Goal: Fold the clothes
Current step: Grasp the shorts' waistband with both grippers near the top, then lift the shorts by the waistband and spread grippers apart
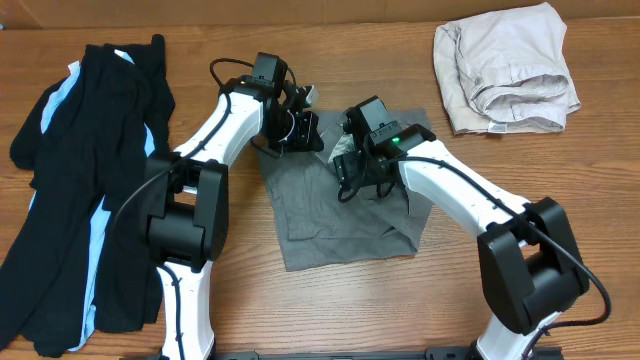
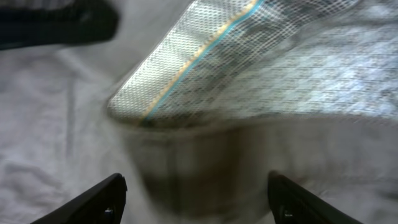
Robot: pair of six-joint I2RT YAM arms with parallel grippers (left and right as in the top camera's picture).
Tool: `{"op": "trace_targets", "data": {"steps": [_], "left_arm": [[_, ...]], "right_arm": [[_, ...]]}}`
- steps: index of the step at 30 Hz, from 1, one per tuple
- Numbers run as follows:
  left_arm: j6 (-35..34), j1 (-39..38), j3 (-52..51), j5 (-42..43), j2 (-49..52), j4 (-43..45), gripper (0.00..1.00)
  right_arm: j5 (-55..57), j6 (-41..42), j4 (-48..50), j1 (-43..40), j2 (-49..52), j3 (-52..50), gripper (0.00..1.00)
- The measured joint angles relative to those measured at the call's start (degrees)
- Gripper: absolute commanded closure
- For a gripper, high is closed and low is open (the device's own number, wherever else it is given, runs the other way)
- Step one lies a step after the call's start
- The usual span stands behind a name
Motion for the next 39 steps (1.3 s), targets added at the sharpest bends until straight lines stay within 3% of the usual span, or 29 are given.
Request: {"op": "trace_targets", "data": {"steps": [9,11,13,14,19,24,33,39], "left_arm": [[0.0,0.72,0.0,0.42,0.0,-0.33,0.96],[0.0,0.92,0.0,0.46,0.0,-0.33,0.96],[0.0,1.16,0.0,0.46,0.0,-0.33,0.96],[0.0,1.29,0.0,0.46,0.0,-0.33,0.96],[0.26,2.84,0.13,0.52,0.0,-2.47,0.96],[2.43,6.86,6.75,0.39,0.0,-12.59,0.96],[7.87,13.55,38.56,-4.13,-0.24,-30.42,0.96],[9.33,13.57,60.65,-7.39,-3.39,-37.42,0.96]], "right_arm": [[6.4,-0.35,3.34,-0.33,3.21,0.0,0.27],[7.32,-0.72,3.39,-0.46,3.98,0.0,0.47],[8.22,-0.66,3.23,-0.83,4.2,0.0,0.9],[8.55,-0.42,3.37,-1.2,4.2,0.02,0.96],[9.03,0.46,-0.37,-4.61,3.72,1.99,0.96],[8.46,0.7,-9.81,-9.2,-1.03,9.22,0.96],[2.12,-0.83,-19.82,-16.79,-15.65,28.72,0.96],[-3.21,-2.23,-26.25,-19.87,-18.97,36.98,0.96]]}}
